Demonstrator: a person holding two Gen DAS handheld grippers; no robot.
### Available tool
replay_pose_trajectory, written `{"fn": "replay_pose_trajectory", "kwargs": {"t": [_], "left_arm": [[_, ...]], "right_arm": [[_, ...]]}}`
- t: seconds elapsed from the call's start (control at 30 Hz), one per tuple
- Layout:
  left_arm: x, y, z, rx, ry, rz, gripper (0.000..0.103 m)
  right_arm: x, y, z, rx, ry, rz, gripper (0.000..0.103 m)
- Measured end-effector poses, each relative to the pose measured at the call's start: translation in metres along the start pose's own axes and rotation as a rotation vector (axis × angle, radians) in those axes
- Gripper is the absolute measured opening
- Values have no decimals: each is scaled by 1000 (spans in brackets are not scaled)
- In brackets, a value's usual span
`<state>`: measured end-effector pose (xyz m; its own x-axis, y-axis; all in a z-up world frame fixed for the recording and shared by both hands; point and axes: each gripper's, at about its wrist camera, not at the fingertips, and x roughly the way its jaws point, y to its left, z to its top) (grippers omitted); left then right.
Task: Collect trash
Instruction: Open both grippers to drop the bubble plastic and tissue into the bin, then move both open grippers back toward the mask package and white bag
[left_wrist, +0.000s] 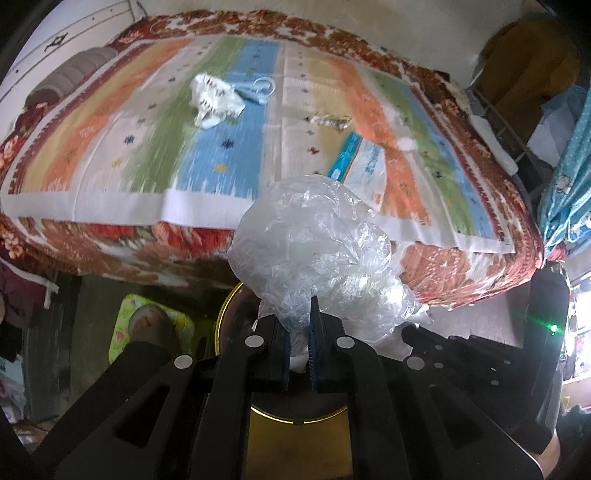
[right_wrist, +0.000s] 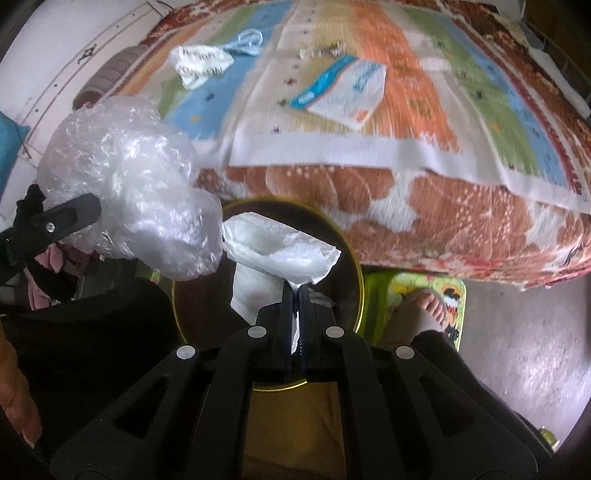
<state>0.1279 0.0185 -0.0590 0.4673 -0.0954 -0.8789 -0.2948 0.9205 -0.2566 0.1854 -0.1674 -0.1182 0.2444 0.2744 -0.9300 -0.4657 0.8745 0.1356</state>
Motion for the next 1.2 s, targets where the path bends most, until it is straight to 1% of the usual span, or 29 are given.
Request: {"fn": "replay_pose_trajectory", "kwargs": {"t": [0.13, 0.3, 0.47, 0.5, 0.53, 0.57, 0.6, 0.67, 0.7, 0.77, 0.93, 1.07, 1.1, 1.2], "left_arm": [[12, 5, 0, -33, 44, 13, 7], [25, 5, -1, -38, 80, 41, 7], [35, 4, -1, -45, 112, 44, 8], [35, 3, -1, -42, 115, 41, 10], [36, 1, 0, -40, 119, 29, 11], [36, 1, 0, -42, 120, 18, 15], [36, 0, 0, -42, 121, 12, 21], [37, -1, 0, -41, 122, 0, 26], [37, -1, 0, -42, 124, -8, 27], [35, 0, 1, -51, 124, -25, 31], [28, 5, 9, -84, 92, -53, 36], [21, 11, 18, -117, 61, -67, 49], [19, 13, 20, -122, 50, -64, 54], [10, 18, 31, -139, 8, -51, 63]], "right_arm": [[8, -1, -1, 14, 25, 4, 2], [16, -6, 1, 44, 53, 10, 3], [25, -12, 2, 82, 82, 21, 7], [26, -12, 2, 86, 83, 28, 16], [26, -13, 2, 90, 83, 34, 30], [26, -13, 3, 97, 77, 42, 35], [26, -13, 3, 98, 74, 43, 37], [25, -13, 4, 99, 72, 45, 39], [25, -13, 5, 103, 71, 47, 42], [23, -13, 6, 105, 63, 48, 43], [16, -16, 12, 117, 27, 58, 48], [5, -16, 19, 110, -26, 73, 56], [1, -15, 22, 102, -44, 77, 58], [-8, -15, 31, 86, -83, 84, 65]]}}
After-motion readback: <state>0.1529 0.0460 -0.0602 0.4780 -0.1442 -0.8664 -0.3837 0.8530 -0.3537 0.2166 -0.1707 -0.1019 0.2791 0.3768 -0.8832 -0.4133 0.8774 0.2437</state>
